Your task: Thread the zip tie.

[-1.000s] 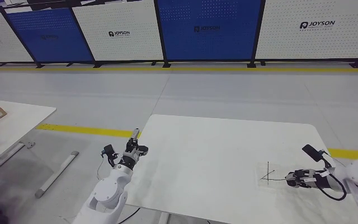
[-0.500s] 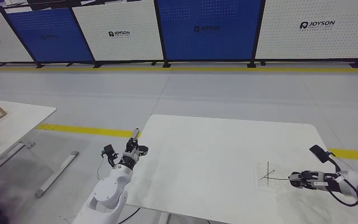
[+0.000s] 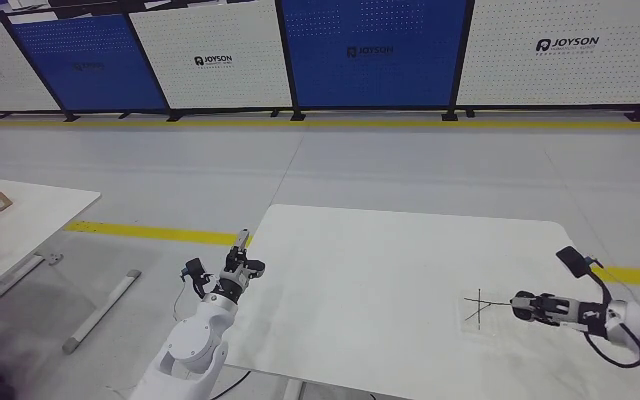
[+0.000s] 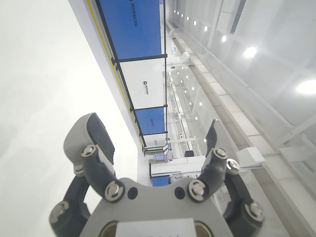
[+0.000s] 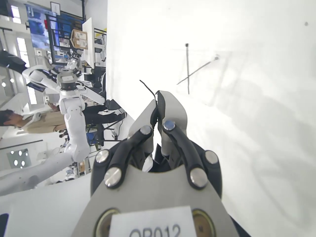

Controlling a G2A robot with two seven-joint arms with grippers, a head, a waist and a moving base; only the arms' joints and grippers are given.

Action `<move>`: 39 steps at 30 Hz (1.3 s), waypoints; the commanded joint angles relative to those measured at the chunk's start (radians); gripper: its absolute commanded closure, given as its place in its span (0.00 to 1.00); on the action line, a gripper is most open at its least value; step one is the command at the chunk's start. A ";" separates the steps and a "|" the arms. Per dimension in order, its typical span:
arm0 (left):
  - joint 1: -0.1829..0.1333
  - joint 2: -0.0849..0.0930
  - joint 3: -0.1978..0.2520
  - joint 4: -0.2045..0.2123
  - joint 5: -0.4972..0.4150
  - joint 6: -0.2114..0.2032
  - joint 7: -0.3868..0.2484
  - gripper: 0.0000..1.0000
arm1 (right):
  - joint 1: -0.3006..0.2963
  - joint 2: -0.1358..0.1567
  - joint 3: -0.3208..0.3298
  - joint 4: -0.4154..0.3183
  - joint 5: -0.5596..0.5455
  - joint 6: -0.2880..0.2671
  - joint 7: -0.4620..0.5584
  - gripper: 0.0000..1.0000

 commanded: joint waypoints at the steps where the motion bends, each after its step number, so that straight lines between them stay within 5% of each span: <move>1: 0.000 0.000 0.000 0.000 0.000 0.000 0.000 0.00 | -0.017 -0.001 -0.004 -0.047 0.014 -0.019 -0.005 1.00; 7: 0.000 0.000 0.000 0.000 0.000 0.000 0.000 0.00 | 0.003 -0.016 -0.094 -0.075 0.064 -0.047 0.021 1.00; 21: 0.000 0.000 0.000 0.000 0.000 0.000 0.000 0.00 | 0.003 -0.016 -0.094 -0.075 0.064 -0.047 0.021 1.00; 24: 0.000 0.000 0.000 0.000 0.000 0.000 0.000 0.00 | 0.001 -0.024 -0.109 -0.088 0.091 -0.074 -0.057 1.00; 28: 0.000 0.000 0.000 0.000 0.000 0.000 0.000 0.00 | 0.047 -0.042 -0.169 -0.120 0.111 -0.126 -0.111 1.00; 34: 0.000 0.000 0.000 0.000 0.000 0.000 0.000 0.00 | 0.165 -0.082 -0.339 -0.111 0.050 -0.126 -0.151 1.00; 39: 0.000 0.000 0.000 0.000 0.000 0.000 0.000 0.00 | 0.172 -0.085 -0.348 -0.106 0.048 -0.126 -0.154 1.00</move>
